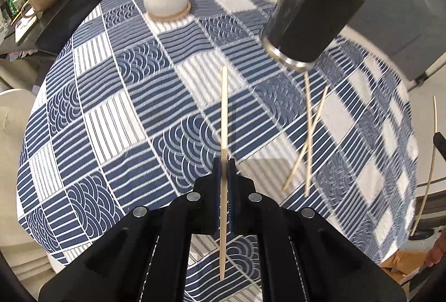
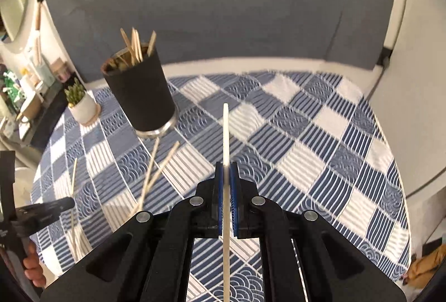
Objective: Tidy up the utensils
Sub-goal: 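Lift both held sticks upright and carry them above the black cup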
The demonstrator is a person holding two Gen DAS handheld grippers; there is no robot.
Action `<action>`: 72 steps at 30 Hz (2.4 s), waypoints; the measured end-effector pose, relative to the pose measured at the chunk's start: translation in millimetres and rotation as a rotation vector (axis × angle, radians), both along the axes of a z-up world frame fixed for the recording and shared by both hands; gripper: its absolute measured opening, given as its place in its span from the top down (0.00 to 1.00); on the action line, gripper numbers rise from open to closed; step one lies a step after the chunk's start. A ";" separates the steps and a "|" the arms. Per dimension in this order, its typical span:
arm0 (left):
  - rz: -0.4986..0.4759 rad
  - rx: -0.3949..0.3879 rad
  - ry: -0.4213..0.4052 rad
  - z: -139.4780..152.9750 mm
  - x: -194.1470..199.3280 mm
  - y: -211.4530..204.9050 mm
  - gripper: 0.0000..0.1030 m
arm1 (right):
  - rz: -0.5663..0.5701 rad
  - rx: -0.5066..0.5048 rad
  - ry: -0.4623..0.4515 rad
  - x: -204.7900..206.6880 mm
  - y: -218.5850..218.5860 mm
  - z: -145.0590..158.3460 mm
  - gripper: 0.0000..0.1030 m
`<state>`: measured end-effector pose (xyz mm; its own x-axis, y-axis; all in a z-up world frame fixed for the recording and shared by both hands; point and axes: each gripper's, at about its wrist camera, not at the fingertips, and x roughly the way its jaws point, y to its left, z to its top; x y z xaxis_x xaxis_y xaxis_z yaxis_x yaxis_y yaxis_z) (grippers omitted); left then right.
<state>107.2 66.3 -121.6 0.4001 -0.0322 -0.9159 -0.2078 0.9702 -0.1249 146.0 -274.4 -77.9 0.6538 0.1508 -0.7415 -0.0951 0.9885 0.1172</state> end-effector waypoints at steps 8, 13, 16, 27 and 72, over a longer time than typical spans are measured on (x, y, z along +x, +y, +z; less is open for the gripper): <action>0.007 0.079 -0.076 41.3 33.9 -12.0 0.95 | 0.034 0.067 -0.080 9.0 7.4 41.4 0.95; 0.004 0.105 -0.123 70.8 44.4 -14.6 0.95 | 0.066 0.087 -0.139 16.6 14.3 68.8 0.95; -0.008 0.113 -0.157 89.0 56.0 -20.4 0.95 | 0.077 0.095 -0.172 20.7 16.0 81.1 0.95; -0.087 0.127 -0.247 140.1 99.3 -46.4 0.95 | 0.107 0.104 -0.245 46.7 28.9 120.4 0.95; -0.353 -0.305 -0.658 111.1 252.5 -29.9 0.95 | 0.224 0.502 -0.479 218.9 74.6 71.0 0.95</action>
